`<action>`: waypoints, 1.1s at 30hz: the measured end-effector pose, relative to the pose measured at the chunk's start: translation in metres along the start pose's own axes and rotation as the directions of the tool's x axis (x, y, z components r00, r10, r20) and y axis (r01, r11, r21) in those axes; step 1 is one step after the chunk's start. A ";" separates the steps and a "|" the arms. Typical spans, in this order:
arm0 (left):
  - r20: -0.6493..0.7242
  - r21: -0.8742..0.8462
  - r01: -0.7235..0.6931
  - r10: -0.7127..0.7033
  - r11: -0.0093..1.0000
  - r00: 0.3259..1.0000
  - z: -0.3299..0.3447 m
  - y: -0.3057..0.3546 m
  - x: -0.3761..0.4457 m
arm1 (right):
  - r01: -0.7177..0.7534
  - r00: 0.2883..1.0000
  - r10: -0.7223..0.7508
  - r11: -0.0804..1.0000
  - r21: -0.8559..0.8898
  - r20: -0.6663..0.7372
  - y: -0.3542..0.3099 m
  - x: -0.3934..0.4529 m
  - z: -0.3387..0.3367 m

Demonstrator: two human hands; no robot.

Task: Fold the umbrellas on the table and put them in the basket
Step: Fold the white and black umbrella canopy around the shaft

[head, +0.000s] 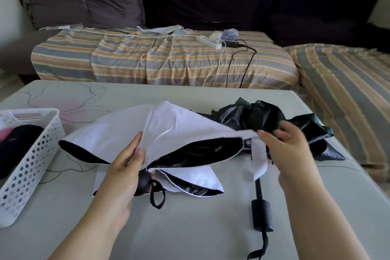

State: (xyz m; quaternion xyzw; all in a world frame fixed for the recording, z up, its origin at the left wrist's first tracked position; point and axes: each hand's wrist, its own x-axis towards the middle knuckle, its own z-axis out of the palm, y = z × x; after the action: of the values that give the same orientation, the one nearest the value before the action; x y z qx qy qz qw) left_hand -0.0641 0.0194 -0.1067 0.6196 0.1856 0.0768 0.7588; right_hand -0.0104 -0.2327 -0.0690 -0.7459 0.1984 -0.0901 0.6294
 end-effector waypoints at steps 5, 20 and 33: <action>-0.019 -0.021 0.002 -0.003 1.000 1.000 0.001 0.004 -0.002 | 0.335 0.932 -0.359 0.903 -0.270 -0.042 -0.008 -0.014 -0.001; 0.033 -0.070 0.108 -0.106 0.992 0.994 0.002 0.003 -0.004 | 0.598 0.718 -0.689 0.541 -0.591 0.095 0.038 -0.019 0.068; -0.006 0.019 0.143 -0.143 0.990 0.990 0.002 0.006 -0.004 | 0.864 0.430 -0.824 0.256 -0.434 0.370 0.009 -0.017 0.037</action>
State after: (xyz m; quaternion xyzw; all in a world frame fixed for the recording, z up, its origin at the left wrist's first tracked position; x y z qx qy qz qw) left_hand -0.0661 0.0172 -0.0999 0.6116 0.2322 0.0219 0.7560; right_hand -0.0130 -0.1934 -0.0826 -0.8861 -0.2350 -0.3226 0.2358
